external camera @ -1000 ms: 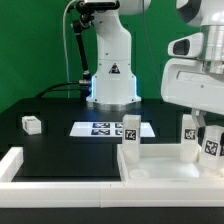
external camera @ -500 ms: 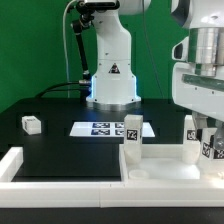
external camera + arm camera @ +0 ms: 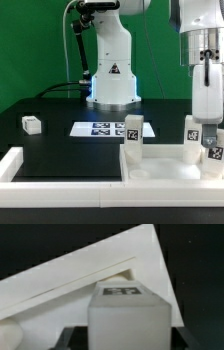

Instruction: Assemble square table

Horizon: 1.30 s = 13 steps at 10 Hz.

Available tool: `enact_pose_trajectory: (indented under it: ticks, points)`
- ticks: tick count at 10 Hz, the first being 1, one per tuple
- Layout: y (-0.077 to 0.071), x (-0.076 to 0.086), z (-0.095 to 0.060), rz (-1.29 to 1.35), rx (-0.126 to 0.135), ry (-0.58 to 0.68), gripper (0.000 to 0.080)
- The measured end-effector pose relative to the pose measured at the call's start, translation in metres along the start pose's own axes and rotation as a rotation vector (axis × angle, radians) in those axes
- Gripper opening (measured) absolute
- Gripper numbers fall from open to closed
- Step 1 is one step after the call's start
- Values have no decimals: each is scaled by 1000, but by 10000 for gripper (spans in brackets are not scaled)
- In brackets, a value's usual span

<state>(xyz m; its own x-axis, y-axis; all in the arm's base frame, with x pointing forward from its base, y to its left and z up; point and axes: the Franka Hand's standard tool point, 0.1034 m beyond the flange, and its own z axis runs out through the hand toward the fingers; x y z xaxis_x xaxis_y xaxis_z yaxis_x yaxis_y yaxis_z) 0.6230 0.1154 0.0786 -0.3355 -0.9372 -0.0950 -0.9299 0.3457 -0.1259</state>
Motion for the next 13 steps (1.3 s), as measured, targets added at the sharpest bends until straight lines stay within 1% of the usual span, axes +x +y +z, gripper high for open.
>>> enact_pose_trajectory:
  ticks: [1, 2, 3, 4, 5, 7, 8, 9, 10, 11, 12, 13]
  points:
    - [1, 2, 1, -93, -16, 9, 298]
    - [4, 5, -1, -277, -81, 45, 508]
    - [0, 0, -1, -358, -73, 63, 508]
    - [3, -4, -1, -533, -75, 68, 623]
    - [7, -8, 0, -627, -86, 66, 642]
    - [6, -6, 0, -747, -90, 62, 648]
    - [5, -7, -1, -868, -92, 61, 648]
    - [1, -9, -3, -1045, -87, 64, 649]
    - [0, -8, -3, -1159, -87, 68, 649]
    - [0, -7, -3, -1156, -87, 67, 649]
    - [0, -7, -3, -1130, -86, 68, 620]
    - [0, -7, -3, -1127, -86, 68, 620]
